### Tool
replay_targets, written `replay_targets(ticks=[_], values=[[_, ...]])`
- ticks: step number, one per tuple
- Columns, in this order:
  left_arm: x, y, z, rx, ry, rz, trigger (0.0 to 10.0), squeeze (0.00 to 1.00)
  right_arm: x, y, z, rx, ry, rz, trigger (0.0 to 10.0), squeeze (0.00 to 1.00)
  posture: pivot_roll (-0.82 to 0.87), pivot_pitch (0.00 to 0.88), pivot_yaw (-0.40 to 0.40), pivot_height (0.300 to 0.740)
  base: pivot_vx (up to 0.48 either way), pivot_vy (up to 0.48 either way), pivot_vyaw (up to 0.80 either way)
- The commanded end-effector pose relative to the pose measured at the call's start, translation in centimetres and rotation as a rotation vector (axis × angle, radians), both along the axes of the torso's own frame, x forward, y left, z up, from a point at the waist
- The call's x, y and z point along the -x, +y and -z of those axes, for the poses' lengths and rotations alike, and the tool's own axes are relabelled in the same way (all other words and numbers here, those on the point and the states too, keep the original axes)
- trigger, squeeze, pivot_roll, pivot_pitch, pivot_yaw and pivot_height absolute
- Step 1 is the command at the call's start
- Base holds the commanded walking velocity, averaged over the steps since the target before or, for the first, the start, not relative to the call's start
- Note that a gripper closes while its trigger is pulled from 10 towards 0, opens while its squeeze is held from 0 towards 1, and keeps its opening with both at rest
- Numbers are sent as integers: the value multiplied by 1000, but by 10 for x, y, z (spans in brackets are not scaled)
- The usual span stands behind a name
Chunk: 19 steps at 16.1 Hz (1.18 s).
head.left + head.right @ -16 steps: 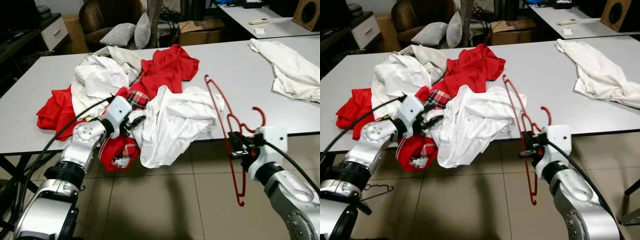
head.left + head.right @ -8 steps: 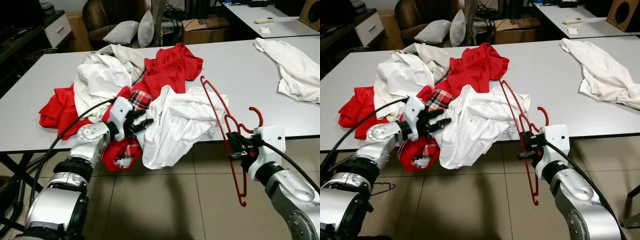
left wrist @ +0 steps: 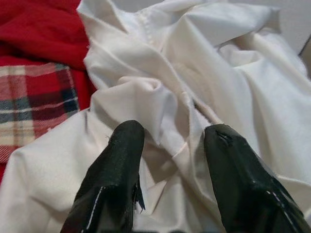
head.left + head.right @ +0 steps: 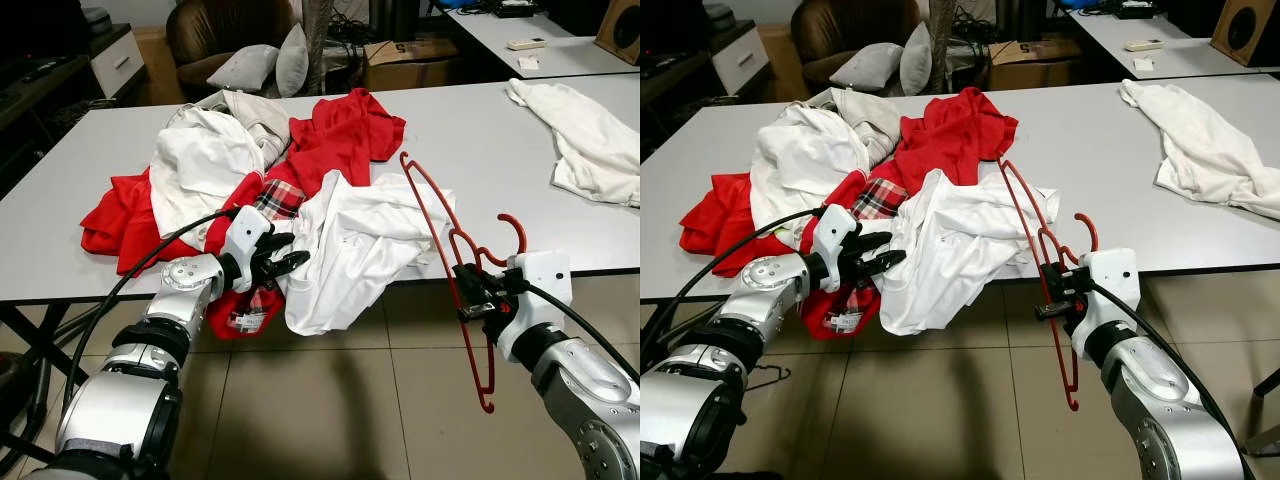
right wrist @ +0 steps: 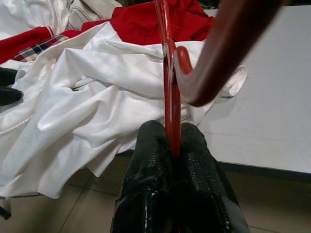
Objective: Hang hanger
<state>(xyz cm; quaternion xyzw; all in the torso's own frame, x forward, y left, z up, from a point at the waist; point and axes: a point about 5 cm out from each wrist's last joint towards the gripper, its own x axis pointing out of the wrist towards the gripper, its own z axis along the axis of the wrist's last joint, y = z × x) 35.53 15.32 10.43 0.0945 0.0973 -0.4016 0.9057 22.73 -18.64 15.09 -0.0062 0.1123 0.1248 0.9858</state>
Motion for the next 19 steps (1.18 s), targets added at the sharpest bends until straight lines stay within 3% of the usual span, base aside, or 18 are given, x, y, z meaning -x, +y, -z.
replay_targets(ticks=[1,2,3,5,19], values=[[-5,-1,-6,-8,-19,-13,4078,0,-1,4,-7,0,-31,-27,10000,0,-168,0,94,740,0,0,0],[-5,-1,-6,-2,-18,-18,3333,0,-1,4,-7,1,-31,-27,10000,0,-168,0,94,740,0,0,0],[-6,-1,-7,12,-14,-23,1686,0,0,4,-7,1,-32,-27,10000,0,-170,0,95,740,0,0,0],[-6,-2,-7,22,-11,-28,0,0,-1,3,-7,3,-33,-28,10000,0,-171,0,95,740,0,0,0],[-6,-6,-5,47,1,-32,0,0,-5,4,-9,16,-42,-45,10000,0,-166,0,87,740,0,0,0]])
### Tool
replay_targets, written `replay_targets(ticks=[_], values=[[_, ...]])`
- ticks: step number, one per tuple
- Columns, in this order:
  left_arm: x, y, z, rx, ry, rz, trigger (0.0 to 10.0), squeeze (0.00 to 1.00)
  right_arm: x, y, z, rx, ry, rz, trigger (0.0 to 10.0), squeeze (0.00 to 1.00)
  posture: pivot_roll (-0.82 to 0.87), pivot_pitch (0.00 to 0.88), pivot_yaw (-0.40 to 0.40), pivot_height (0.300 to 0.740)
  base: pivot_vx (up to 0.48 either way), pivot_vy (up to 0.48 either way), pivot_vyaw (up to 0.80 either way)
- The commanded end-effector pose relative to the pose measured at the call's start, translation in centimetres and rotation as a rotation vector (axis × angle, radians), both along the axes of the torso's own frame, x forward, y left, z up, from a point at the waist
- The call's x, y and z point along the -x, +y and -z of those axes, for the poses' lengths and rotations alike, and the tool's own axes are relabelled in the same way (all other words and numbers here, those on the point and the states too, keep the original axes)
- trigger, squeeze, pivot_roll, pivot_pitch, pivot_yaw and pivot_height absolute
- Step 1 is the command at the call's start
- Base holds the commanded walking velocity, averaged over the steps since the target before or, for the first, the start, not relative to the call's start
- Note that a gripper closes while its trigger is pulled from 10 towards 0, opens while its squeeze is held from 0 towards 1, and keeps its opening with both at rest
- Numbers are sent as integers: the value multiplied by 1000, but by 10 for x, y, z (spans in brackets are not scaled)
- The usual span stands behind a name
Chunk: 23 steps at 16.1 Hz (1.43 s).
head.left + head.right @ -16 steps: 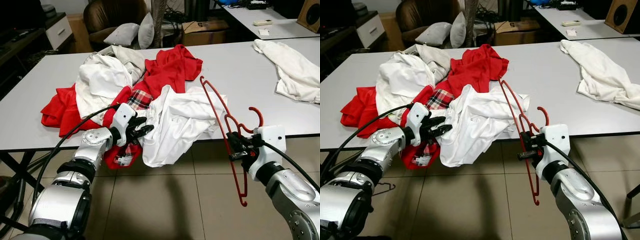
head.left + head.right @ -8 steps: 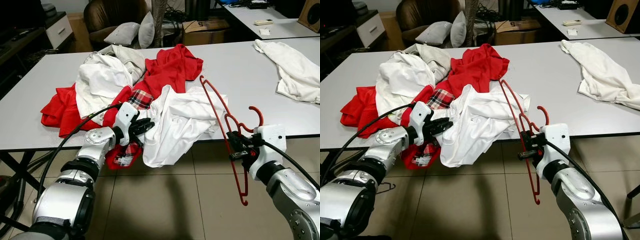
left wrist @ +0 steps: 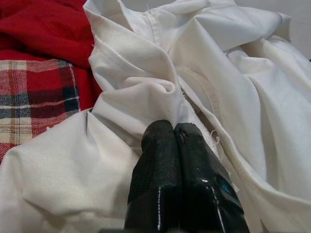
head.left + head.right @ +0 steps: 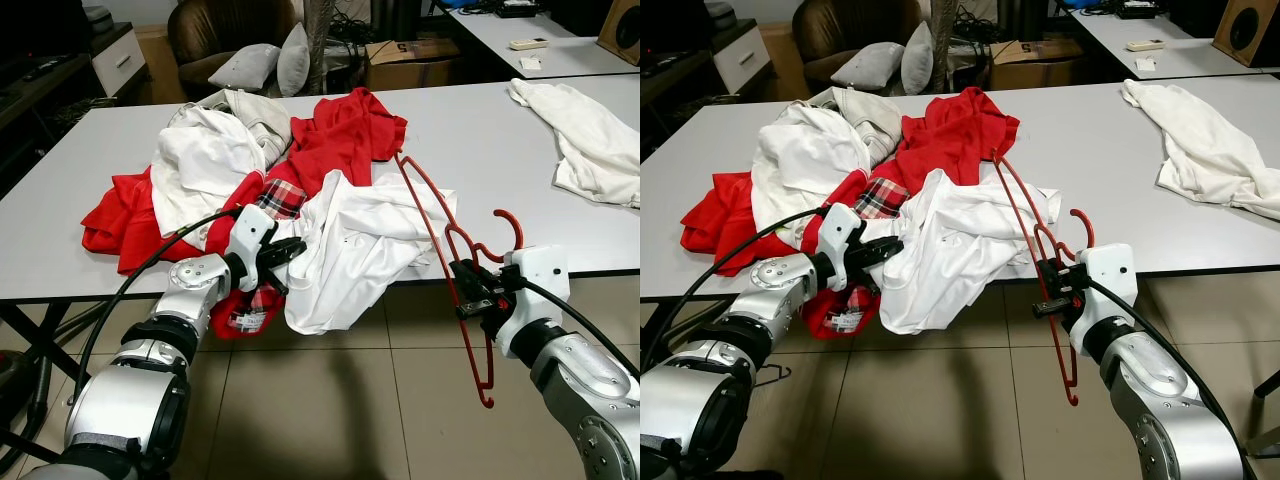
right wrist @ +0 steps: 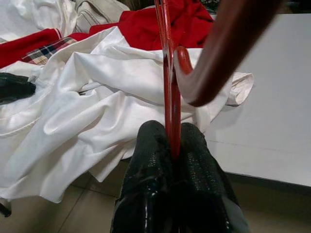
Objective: Hang hanger
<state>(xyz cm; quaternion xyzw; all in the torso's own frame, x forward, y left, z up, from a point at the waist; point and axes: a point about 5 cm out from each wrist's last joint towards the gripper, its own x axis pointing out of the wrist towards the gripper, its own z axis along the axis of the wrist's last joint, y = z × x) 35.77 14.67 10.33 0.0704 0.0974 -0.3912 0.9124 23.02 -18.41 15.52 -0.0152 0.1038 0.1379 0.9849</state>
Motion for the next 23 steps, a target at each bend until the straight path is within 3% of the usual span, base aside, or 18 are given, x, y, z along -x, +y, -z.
replay_targets(ticks=[1,4,5,10,11,12,13,15,16,18,19,20,23], values=[[-3,1,-6,11,-14,-2,0,0,-2,2,-4,4,-24,-18,10000,0,-166,0,87,740,0,0,0],[-4,2,-9,50,-17,-11,0,0,-2,3,-4,5,-26,-20,10000,0,-168,0,88,740,0,0,0],[-8,4,-15,100,-33,-41,0,0,-2,2,-5,7,-28,-19,10000,0,-172,0,90,740,0,0,0],[-28,9,-68,320,-177,-107,0,0,1,0,-6,14,-37,-25,10000,0,-172,0,96,740,0,0,0],[-30,9,-77,338,-206,-102,0,0,1,0,-7,20,-43,-37,10000,0,-170,0,97,740,0,0,0],[-34,10,-103,360,-291,-75,0,0,4,2,-14,19,-78,-125,10000,0,-167,0,100,740,0,0,0],[-35,10,-108,359,-309,-67,0,0,6,3,-16,16,-86,-148,10000,0,-167,0,100,740,0,0,0],[-35,10,-126,212,-395,14,0,0,15,11,-30,-43,-123,-294,10000,0,-164,0,114,740,0,0,0],[-32,10,-128,123,-427,47,0,0,18,12,-33,-49,-117,-328,10000,0,-164,0,116,740,0,0,0],[-27,9,-126,32,-477,81,0,0,22,12,-31,-48,-72,-362,10000,0,-163,0,119,740,0,0,0],[-26,9,-125,9,-485,90,0,0,23,12,-31,-52,-58,-370,10000,0,-163,0,119,740,0,0,0],[-22,6,-121,-22,-501,107,0,0,26,10,-26,-48,23,-383,10000,0,-163,0,113,740,0,0,0],[-21,8,-125,-81,-588,38,0,0,32,4,-19,-42,152,-364,10000,0,-162,0,101,740,0,0,0]])
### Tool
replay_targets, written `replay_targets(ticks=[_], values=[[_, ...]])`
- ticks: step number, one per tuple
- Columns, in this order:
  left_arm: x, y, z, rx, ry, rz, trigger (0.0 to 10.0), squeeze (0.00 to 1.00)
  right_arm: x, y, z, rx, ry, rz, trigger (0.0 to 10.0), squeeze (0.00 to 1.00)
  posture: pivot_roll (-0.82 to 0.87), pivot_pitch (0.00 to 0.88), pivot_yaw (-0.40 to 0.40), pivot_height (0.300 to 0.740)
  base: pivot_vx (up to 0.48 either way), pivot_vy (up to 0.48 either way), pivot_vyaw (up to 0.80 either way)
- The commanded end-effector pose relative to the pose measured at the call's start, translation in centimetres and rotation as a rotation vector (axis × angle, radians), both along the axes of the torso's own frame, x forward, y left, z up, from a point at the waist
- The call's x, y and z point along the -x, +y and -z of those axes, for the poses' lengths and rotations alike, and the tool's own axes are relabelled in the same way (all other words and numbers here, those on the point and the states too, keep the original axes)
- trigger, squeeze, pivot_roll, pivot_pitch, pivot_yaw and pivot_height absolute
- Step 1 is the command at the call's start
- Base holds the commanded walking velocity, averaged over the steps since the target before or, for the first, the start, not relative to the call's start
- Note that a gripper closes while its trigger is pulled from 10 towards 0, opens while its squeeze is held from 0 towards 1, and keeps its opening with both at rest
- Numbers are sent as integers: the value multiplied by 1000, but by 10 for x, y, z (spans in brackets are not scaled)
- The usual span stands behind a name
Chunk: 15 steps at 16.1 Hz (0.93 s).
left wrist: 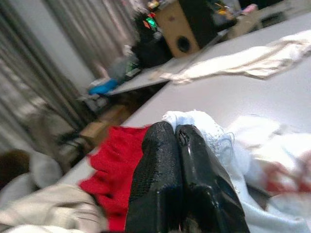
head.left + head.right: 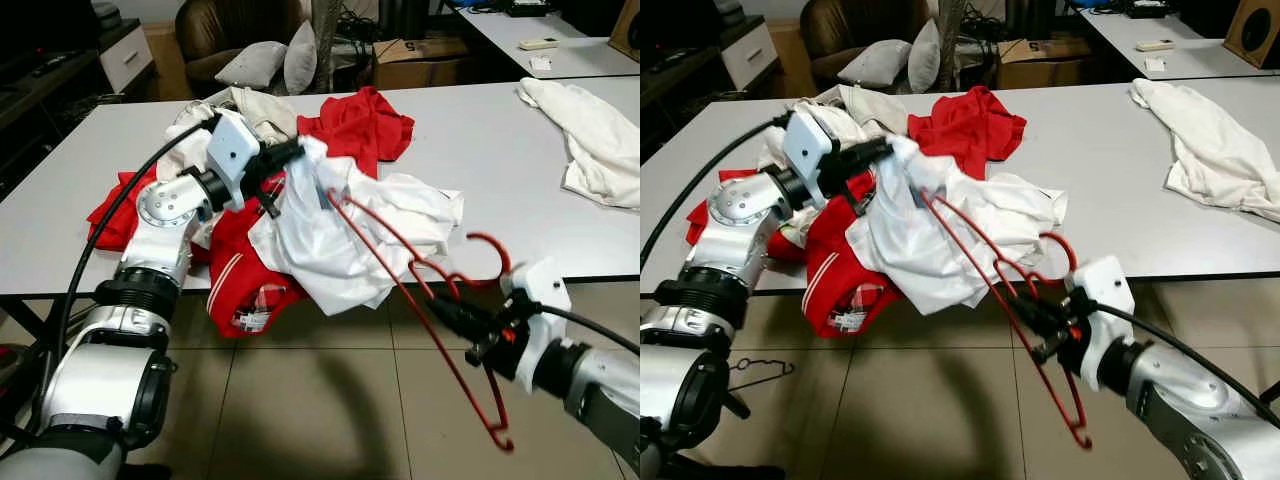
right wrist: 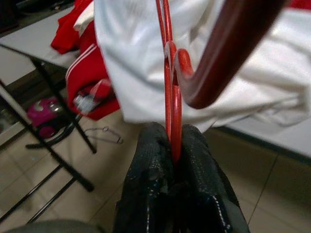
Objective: Hang hanger
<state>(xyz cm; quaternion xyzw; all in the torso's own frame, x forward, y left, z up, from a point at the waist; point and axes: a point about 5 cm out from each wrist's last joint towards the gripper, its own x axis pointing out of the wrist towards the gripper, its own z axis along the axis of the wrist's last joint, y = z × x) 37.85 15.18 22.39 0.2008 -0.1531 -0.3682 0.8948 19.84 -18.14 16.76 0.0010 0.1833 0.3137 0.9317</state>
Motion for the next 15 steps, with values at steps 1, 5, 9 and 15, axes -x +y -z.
replay_targets(ticks=[1,5,9,15], values=[[1,4,-13,0,-81,-39,0,0,4,-1,-5,9,2,-8,10000,0,-162,0,96,740,0,0,0],[11,-1,-24,-9,-161,15,0,0,-1,-6,-11,3,0,53,10000,0,-159,0,88,740,0,0,0],[16,-11,-16,-100,-164,59,0,0,-10,0,-36,-182,-90,41,10000,0,-157,0,86,740,0,0,0],[23,-16,-31,-48,-229,83,0,0,-4,-7,-16,-132,90,103,10000,0,-162,0,78,740,0,0,0]])
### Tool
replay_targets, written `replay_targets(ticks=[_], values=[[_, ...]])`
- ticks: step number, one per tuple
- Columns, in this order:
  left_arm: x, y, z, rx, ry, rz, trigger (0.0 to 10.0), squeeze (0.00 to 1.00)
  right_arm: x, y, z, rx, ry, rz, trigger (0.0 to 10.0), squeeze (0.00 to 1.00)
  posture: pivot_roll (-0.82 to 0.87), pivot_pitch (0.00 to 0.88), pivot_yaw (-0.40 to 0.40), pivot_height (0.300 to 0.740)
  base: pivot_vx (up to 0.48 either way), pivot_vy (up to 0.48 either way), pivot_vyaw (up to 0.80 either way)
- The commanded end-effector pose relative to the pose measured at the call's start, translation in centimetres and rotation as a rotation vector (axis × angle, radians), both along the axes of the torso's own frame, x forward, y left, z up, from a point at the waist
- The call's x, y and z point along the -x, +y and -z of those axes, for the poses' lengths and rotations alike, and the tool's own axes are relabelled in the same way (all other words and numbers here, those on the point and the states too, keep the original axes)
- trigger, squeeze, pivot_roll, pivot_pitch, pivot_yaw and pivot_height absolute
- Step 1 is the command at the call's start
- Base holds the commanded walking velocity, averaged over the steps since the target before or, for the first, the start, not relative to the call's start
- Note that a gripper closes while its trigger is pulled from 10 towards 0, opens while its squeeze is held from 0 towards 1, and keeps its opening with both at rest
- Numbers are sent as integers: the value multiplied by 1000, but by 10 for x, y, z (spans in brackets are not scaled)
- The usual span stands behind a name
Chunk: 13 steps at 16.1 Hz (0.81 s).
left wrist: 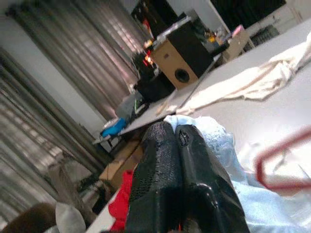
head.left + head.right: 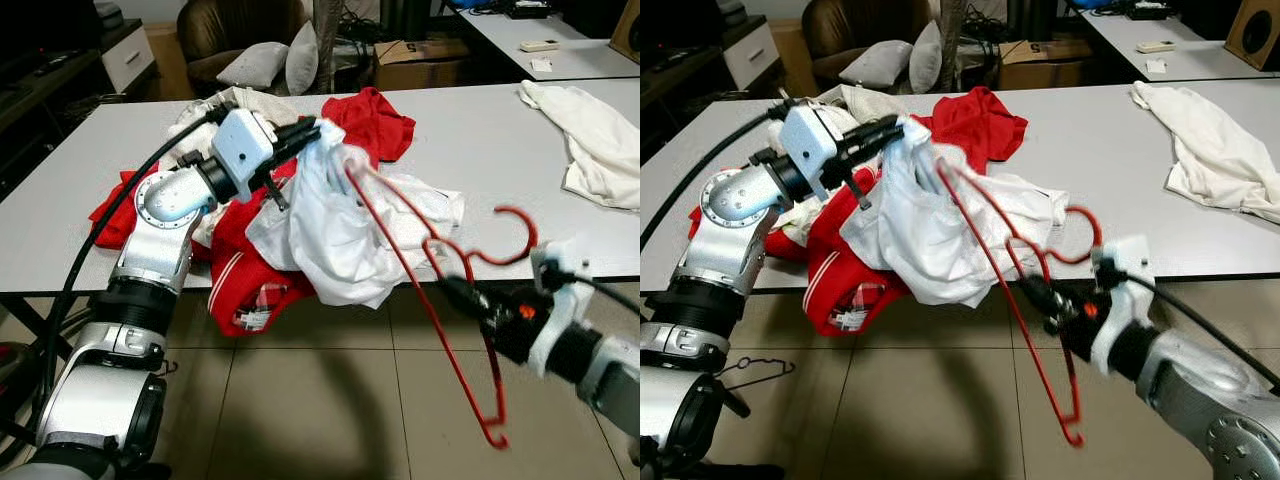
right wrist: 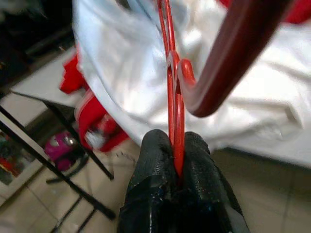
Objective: Hang hanger
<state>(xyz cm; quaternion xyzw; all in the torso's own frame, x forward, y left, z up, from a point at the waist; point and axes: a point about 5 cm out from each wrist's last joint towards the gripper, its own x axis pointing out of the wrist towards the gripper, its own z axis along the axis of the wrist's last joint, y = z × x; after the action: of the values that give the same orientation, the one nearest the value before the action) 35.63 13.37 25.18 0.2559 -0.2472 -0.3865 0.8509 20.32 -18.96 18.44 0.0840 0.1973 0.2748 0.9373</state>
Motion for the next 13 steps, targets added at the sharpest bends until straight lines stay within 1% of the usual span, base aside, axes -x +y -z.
replay_targets(ticks=[1,3,5,6,8,9,10,11,12,13], values=[[3,1,-6,14,-25,2,0,0,1,0,4,5,40,2,10000,0,-161,0,77,740,0,0,0],[9,-4,-11,30,-54,47,0,0,2,-3,10,12,83,26,10000,0,-161,0,74,740,0,0,0],[16,-10,-10,-10,-71,109,0,0,-1,-7,11,-4,92,83,10000,0,-161,0,74,740,0,0,0],[18,-12,-7,-36,-70,130,0,0,-3,-8,8,-37,81,100,10000,0,-162,0,73,740,0,0,0],[26,-20,0,-96,-69,197,0,0,-7,-8,3,-155,66,133,10000,0,-164,0,73,740,0,0,0],[27,-21,0,-103,-71,206,0,0,-7,-9,3,-173,68,138,10000,0,-164,0,73,740,0,0,0],[30,-26,1,-124,-76,234,0,0,-9,-10,4,-233,86,170,10000,0,-167,0,74,740,0,0,0],[31,-27,2,-131,-76,242,0,0,-9,-11,6,-262,99,191,10000,0,-168,0,74,740,0,0,0],[32,-30,2,-136,-87,249,0,0,-10,-12,10,-336,130,234,10000,0,-176,0,75,740,0,0,0],[32,-31,0,-132,-98,248,0,0,-10,-12,12,-366,149,247,10000,0,-177,0,75,740,0,0,0]])
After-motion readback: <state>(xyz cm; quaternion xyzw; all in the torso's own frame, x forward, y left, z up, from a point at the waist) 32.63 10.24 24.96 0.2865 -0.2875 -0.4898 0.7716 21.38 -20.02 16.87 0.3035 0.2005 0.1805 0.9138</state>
